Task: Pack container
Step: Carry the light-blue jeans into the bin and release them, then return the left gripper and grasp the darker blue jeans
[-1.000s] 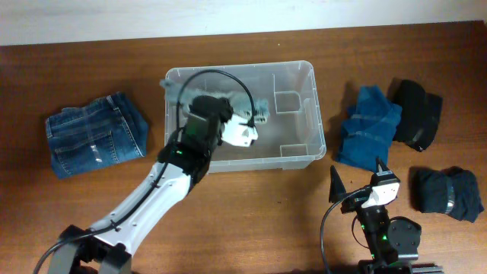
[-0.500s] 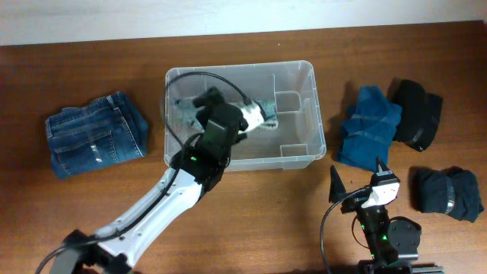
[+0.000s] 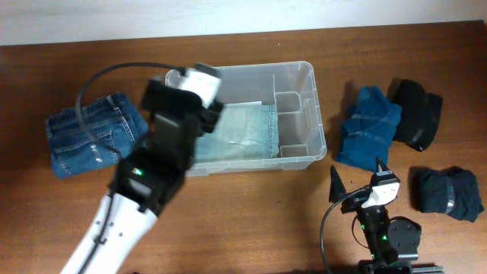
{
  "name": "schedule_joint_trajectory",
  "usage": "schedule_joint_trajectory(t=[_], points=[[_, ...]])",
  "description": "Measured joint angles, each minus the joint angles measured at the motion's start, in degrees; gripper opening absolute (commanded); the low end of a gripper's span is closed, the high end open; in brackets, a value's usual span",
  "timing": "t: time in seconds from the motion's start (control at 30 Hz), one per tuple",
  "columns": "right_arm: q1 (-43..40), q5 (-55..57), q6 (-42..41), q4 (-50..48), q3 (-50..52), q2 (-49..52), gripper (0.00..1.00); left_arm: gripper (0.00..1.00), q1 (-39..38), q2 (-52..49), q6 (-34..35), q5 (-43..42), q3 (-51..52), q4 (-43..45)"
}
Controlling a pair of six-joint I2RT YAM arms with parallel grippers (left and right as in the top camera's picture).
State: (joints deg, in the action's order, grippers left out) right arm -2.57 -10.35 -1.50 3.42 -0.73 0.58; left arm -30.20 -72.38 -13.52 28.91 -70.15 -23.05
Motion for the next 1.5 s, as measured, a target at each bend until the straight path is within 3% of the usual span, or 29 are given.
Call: schedule_joint_trajectory(t=[0.13,0.17,0.33,0.47,0.6,0.73,0.8,0.93,1.23,1.5], points=[[0.0,0.0,0.0,0.0,0.0,0.0,0.98,1.00,16.6,-0.6,13.9,-9.6,0.2,-7.1],[0.0,0.0,0.0,0.0,0.0,0.0,0.98,0.99,24.1,-0.8,18.0,-15.4,0.2,-8.0],[0.0,0.0,0.0,0.0,0.0,0.0,0.98,1.00,47.2,-2.9,27.9,-33.0,0.2,-11.8],[0.0,0.0,0.0,0.0,0.0,0.0,0.98,1.00,56.1,-6.1,36.4,-38.1,3.7,-9.6],[0.0,0.0,0.0,0.0,0.0,0.0,0.98,1.00,59.3,-7.2,43.9,-39.6,15.5,-0.9],[0.0,0.0,0.0,0.0,0.0,0.0,0.98,1.00,59.1,-7.8,53.0,-39.9,28.9,15.0],[0.0,0.0,0.0,0.0,0.0,0.0,0.98,1.00,58.8,-7.8,55.8,-39.8,35.8,28.9],[0.0,0.0,0.0,0.0,0.0,0.0,0.98,1.00,56.5,-7.8,61.0,-37.7,45.1,42.3],[0.0,0.0,0.0,0.0,0.0,0.0,0.99,1.00,55.4,-11.2,69.2,-32.1,47.8,46.5],[0.0,0.0,0.0,0.0,0.0,0.0,0.98,1.00,55.4,-22.3,75.9,-33.6,47.3,62.9]])
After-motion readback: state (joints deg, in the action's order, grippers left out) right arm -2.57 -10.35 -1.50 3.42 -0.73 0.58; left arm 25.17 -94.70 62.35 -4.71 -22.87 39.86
